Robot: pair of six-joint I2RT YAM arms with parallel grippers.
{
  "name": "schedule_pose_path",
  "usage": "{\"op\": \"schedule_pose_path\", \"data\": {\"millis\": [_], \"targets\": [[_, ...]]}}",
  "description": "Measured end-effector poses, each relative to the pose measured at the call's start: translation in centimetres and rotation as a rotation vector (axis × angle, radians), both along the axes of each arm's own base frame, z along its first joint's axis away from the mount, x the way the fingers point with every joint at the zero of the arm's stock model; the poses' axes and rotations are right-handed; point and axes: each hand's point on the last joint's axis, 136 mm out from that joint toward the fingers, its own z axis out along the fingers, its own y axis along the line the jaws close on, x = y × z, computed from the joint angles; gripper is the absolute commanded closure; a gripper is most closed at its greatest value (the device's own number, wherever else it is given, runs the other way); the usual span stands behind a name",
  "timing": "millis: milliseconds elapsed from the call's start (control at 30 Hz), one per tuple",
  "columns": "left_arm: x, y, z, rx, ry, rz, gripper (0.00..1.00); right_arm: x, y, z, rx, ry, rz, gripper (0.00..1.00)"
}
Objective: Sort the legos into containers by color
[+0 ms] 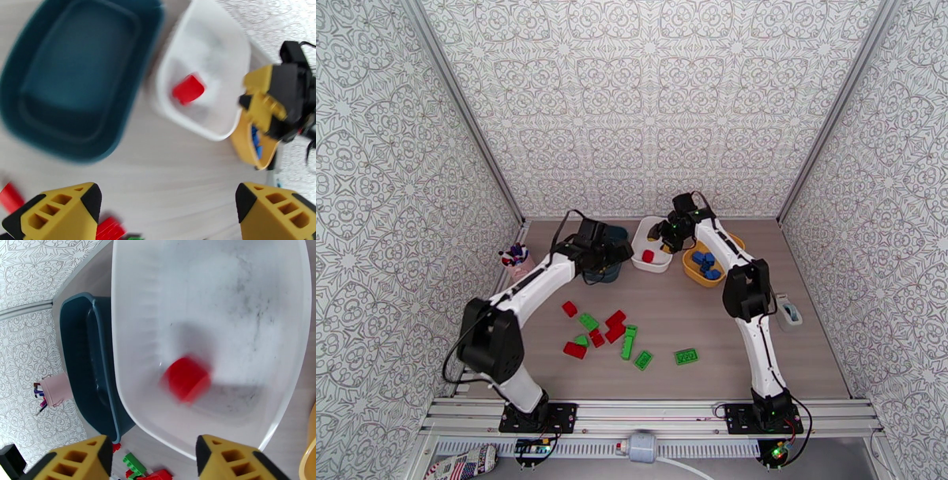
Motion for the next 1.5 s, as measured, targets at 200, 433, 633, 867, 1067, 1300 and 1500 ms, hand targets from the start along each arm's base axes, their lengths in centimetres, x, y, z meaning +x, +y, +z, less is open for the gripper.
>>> {"op": "schedule_pose_path", "data": {"millis": [200,433,633,867,1067,1300,1500], "targets": [[-4.8,4.4,-0.1,0.125,0.029,0.087,0.05,-1.4,-0.5,0.1,-0.021,0.01,0.021,0.37],[-9.9,9.9,-3.7,0.214,0.165,0.245,0.07,-6.0,-0.6,3.2,-0.111,-0.049,0.111,0.34],[-11.7,13.7,-6.8,0.22,0.281,0.375,0.1,-11.8,2.0,4.4,-0.239,-0.125,0.27,0.34],[-11.5,16.3,-9.1,0.154,0.364,0.475,0.16,-17.9,4.6,1.3,-0.443,-0.152,0.467,0.36],[-10.6,16.1,-11.7,0.126,0.431,0.478,0.18,-20.5,5.0,0.0,-0.524,-0.156,0.529,0.36],[-8.9,15.4,-13.1,0.104,0.453,0.479,0.26,-21.1,3.7,-0.4,-0.554,-0.145,0.507,0.37],[-7.2,15.0,-13.7,0.106,0.462,0.472,0.34,-21.4,3.1,-1.0,-0.574,-0.13,0.499,0.37]]}}
